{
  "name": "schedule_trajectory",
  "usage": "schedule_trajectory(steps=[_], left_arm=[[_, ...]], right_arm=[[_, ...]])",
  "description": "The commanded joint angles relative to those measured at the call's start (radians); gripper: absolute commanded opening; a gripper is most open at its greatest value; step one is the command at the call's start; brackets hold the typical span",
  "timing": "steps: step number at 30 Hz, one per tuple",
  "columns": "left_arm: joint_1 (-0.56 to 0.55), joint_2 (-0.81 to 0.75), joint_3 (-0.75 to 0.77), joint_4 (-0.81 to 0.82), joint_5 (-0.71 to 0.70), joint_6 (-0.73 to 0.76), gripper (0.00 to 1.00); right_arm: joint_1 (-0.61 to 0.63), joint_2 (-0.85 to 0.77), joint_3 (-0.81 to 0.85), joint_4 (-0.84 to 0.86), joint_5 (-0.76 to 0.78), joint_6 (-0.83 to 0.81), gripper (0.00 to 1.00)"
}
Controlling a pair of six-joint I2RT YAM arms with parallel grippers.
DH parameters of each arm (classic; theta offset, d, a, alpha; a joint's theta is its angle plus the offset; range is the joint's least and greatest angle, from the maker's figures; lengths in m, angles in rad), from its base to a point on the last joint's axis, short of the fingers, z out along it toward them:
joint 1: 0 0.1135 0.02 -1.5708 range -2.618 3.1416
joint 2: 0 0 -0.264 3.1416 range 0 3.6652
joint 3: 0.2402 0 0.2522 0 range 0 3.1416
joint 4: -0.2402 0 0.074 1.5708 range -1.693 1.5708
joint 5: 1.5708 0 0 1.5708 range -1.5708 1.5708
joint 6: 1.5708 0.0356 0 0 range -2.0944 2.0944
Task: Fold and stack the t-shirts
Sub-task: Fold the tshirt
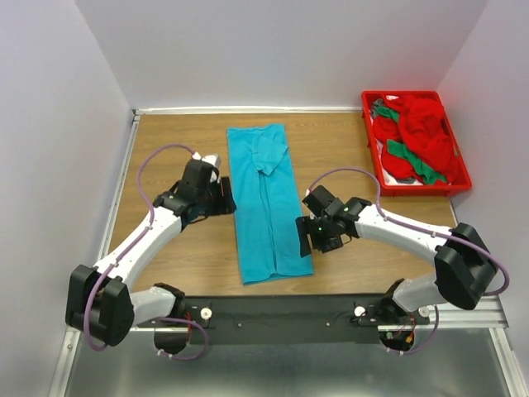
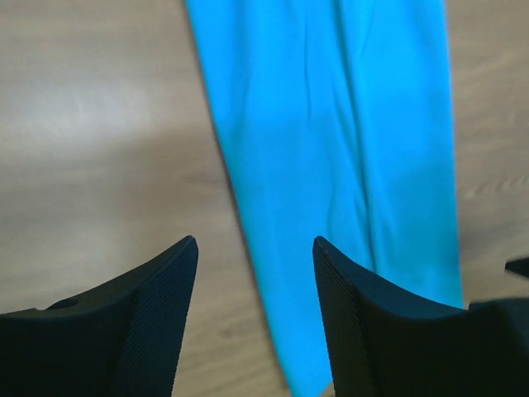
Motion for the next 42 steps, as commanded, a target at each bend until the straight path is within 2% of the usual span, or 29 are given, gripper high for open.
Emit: schedule_trajectory(steps=[1, 4, 5, 9, 12, 17, 26, 30, 33, 42], left_arm=[[-0.066, -0.064, -0.068, -0.044, 0.079, -0.097, 0.64], [-0.144, -0.037, -0.092, -0.106, 0.062, -0.137, 0.63], [-0.181, -0.028, -0.094, -0.117, 0.064, -0.144, 0.63], [-0.239, 0.0, -0.105, -0.157, 0.042, -0.191, 0.63], [-0.241, -0.003, -0.123, -0.166, 0.044, -0.221, 0.63], [-0.261, 0.021, -0.128, -0.198, 0.042, -0.247, 0.62], [-0.272, 0.038, -0.158, -0.231, 0.045, -0.281, 0.62], [-0.29, 0.028, -0.186, -0.219, 0.085, -0.316, 0.6], [-0.307, 0.037, -0.198, -0.214, 0.088, -0.332, 0.59], [-0.352, 0.046, -0.247, -0.214, 0.105, -0.393, 0.56]], right_arm=[[-0.005, -0.018, -0.048, 0.027, -0.054, 0.049, 0.74], [-0.006, -0.015, -0.09, 0.059, -0.098, 0.07, 0.67], [-0.006, -0.011, -0.102, 0.064, -0.109, 0.078, 0.62], [-0.008, -0.013, -0.165, 0.128, -0.135, 0.119, 0.59], [-0.008, 0.002, -0.189, 0.168, -0.16, 0.128, 0.56], [-0.009, 0.013, -0.203, 0.205, -0.181, 0.13, 0.54], [-0.009, 0.05, -0.216, 0.24, -0.175, 0.125, 0.4], [-0.008, 0.033, -0.228, 0.239, -0.151, 0.127, 0.2], [-0.009, 0.024, -0.231, 0.239, -0.147, 0.122, 0.11], [-0.009, 0.022, -0.242, 0.243, -0.14, 0.093, 0.11]])
